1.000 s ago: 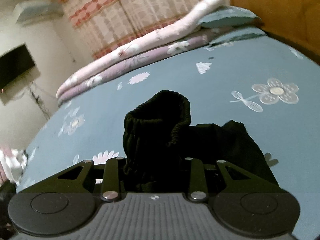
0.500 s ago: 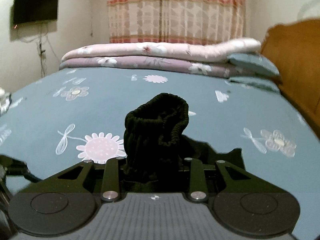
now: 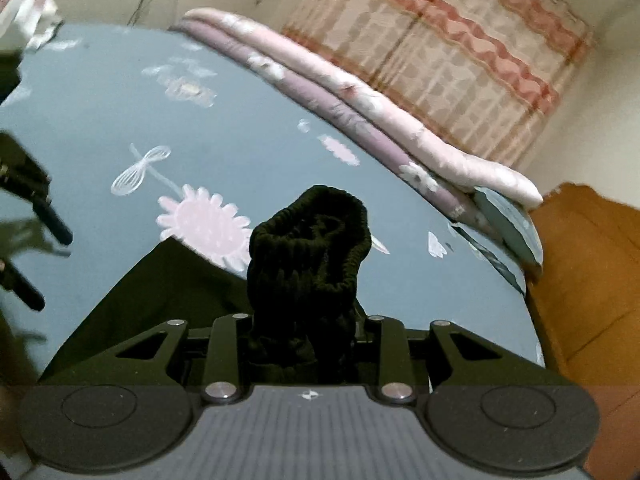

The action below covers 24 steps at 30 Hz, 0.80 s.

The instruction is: Fold clothes

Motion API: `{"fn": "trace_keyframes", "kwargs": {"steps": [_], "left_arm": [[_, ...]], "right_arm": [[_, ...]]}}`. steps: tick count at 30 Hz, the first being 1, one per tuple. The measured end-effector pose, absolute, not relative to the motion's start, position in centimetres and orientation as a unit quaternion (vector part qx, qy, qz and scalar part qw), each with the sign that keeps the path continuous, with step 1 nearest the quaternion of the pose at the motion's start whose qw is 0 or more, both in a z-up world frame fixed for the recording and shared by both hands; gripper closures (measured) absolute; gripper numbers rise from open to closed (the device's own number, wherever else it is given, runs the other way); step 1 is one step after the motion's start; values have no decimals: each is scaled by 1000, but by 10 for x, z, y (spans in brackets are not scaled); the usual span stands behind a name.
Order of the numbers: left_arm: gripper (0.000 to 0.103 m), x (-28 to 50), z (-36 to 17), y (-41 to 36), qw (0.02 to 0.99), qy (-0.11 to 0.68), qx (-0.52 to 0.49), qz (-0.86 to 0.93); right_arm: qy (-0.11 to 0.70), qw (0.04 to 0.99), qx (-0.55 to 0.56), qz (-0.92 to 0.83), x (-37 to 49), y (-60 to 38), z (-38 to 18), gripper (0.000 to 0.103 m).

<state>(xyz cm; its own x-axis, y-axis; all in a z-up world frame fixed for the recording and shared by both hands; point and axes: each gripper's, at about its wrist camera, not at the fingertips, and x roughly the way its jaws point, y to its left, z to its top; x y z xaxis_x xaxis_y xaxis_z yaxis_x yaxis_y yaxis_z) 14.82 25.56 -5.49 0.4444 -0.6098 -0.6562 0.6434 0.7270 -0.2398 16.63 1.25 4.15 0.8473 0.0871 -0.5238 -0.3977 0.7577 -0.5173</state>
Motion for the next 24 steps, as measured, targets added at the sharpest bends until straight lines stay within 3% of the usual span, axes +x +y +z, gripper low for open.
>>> {"fn": "trace_keyframes", "kwargs": {"steps": [10,24], "left_arm": [[19,148,-61,268,850,375,14,-369],[19,147,-67,279,850,371,1,-374]], "right_arm": [[215,835,-491,126,162,67,8,68],[241,771,-572,144,169,96,-25,66]]}}
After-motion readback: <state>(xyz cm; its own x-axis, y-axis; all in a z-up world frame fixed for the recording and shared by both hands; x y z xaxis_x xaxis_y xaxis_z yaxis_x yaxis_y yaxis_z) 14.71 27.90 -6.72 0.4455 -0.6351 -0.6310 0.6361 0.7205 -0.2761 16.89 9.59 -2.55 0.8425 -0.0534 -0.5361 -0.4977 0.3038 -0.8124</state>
